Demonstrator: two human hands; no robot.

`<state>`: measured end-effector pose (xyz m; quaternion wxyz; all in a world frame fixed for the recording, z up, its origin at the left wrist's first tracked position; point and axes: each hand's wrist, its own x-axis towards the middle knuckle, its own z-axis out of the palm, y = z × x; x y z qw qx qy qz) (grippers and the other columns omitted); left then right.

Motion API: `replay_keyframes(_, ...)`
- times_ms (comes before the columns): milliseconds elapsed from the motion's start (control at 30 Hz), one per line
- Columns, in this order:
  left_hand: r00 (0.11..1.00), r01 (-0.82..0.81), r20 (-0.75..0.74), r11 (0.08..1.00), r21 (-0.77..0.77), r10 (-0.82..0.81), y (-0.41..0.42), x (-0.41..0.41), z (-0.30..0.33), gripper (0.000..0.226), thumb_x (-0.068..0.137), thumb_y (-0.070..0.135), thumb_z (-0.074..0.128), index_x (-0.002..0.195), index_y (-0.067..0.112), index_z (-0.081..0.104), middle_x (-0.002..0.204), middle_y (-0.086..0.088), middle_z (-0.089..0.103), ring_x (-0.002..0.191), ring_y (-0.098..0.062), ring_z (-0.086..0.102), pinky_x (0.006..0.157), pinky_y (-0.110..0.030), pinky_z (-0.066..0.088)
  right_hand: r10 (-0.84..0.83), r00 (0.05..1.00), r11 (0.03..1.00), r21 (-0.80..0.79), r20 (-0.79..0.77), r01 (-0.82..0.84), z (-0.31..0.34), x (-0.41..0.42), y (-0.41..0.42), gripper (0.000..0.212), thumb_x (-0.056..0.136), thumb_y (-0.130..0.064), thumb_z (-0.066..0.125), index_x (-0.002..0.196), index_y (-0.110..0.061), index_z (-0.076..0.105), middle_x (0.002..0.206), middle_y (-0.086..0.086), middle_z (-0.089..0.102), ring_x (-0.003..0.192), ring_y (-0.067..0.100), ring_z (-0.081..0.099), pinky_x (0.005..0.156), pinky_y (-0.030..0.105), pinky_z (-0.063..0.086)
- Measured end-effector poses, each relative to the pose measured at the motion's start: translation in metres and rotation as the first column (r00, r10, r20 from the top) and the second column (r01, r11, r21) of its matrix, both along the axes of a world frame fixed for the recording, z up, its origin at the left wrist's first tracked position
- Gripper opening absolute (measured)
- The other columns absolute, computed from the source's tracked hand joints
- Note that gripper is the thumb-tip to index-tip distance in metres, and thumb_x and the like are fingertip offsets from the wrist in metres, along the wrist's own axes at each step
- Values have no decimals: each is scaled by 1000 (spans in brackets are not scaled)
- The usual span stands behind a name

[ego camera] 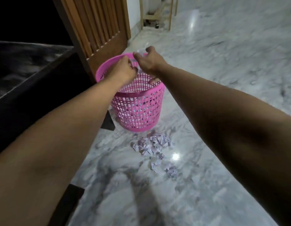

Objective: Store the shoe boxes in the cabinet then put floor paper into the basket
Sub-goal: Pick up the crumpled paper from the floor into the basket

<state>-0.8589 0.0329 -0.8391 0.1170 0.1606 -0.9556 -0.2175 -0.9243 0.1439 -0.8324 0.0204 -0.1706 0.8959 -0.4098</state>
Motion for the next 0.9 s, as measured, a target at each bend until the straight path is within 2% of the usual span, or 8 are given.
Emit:
replay_keyframes(67,985,-10,174,1000,8,9,-3,-10,3,33,99,29,58,128,14,50,105,-7,57,93,-26,56,78,-37,43,-18,998,988,156,52,9,6,-11,-3,77,101,-52,51,158,-7,25,156,23,44,140,39,47,108,39,43)
replay_keyframes(133,977,-103,187,995,17,98,-4,-11,2,37,97,27,60,132,18,51,110,-6,58,100,-26,57,80,-34,42,-59,996,979,194,-67,71,8,-11,8,68,101,-47,50,155,-10,33,150,18,51,131,32,55,102,36,46)
replay_keyframes(233,977,-107,-200,979,-172,72,2,10,-13,29,94,27,53,122,23,58,129,-6,55,127,-29,45,105,-41,39,-119,972,992,-70,-205,106,-10,5,44,45,99,-44,51,135,-16,56,123,5,69,105,16,67,87,28,52)
replay_keyframes(333,761,274,-530,926,-260,-374,21,60,-56,15,95,20,52,99,11,63,101,-5,60,100,-24,55,84,-36,45,-207,946,956,-257,-248,142,-66,39,86,25,95,-35,55,111,-19,66,97,-6,70,83,9,65,71,25,50)
replay_keyframes(500,869,490,9,858,-158,-495,39,134,-217,23,89,31,55,110,23,62,103,2,54,99,-23,51,78,-41,51,-75,994,979,195,74,60,-226,119,156,21,92,-32,61,111,-26,67,106,1,68,91,22,68,80,34,54)
replay_keyframes(633,834,483,336,874,-57,-438,56,161,-289,57,89,47,54,144,36,43,140,3,44,125,-27,47,90,-41,53,-36,909,879,445,416,-169,-302,174,170,63,88,-55,68,144,-35,45,136,6,44,109,28,68,90,40,56)
replay_keyframes(767,825,519,330,847,-119,-459,98,183,-316,62,91,42,54,149,35,35,152,-1,34,127,-24,43,91,-39,51,47,950,848,490,309,-201,-326,201,157,51,97,-50,59,142,-30,47,131,7,40,110,33,60,82,41,55)
replay_keyframes(900,856,496,262,850,-174,-446,110,191,-335,29,93,24,49,121,21,55,120,-4,51,102,-29,53,84,-41,47,64,972,891,425,227,-158,-335,211,159,27,100,-36,53,122,-23,61,123,5,48,104,31,59,71,36,49)
